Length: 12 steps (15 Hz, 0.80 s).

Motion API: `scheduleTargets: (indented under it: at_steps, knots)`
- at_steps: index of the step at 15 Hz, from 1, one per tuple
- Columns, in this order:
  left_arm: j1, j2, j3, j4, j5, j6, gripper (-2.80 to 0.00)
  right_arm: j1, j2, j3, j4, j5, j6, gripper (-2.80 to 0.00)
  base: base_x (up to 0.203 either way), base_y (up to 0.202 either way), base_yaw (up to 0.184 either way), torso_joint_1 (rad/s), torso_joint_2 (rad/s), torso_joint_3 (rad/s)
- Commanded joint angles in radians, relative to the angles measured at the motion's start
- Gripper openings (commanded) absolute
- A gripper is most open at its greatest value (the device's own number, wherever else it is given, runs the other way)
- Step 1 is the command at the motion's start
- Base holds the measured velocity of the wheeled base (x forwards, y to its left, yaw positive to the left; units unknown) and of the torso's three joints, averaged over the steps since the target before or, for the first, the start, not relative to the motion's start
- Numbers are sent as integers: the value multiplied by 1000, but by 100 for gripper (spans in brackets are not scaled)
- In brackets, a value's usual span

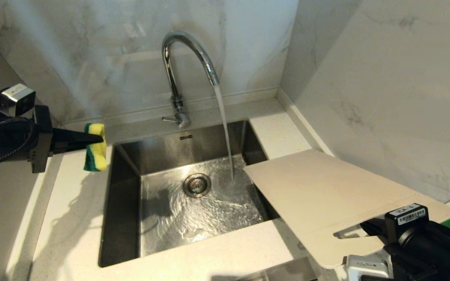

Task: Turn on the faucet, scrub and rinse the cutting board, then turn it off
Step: Put down the cutting board

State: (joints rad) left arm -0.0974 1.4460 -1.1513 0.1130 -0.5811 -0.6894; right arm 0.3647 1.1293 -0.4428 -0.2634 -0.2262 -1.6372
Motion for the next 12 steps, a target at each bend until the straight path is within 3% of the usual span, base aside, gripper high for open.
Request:
scheduleTargets:
  at_steps: [1, 5, 12]
  knots:
    - [1, 14, 1, 1, -3, -3, -280, 0, 30, -5, -2, -1, -9, -280, 0, 0, 0, 0, 0, 0]
    - [-1, 14, -1, 1, -3, 8, -280, 0, 53, -4, 0, 9, -6, -280, 0, 0, 0, 0, 0, 0]
    - [-1, 32, 5, 1, -7, 11, -280, -70, 106, 59, 6, 128, -6, -280, 0, 0, 0, 0, 0, 0]
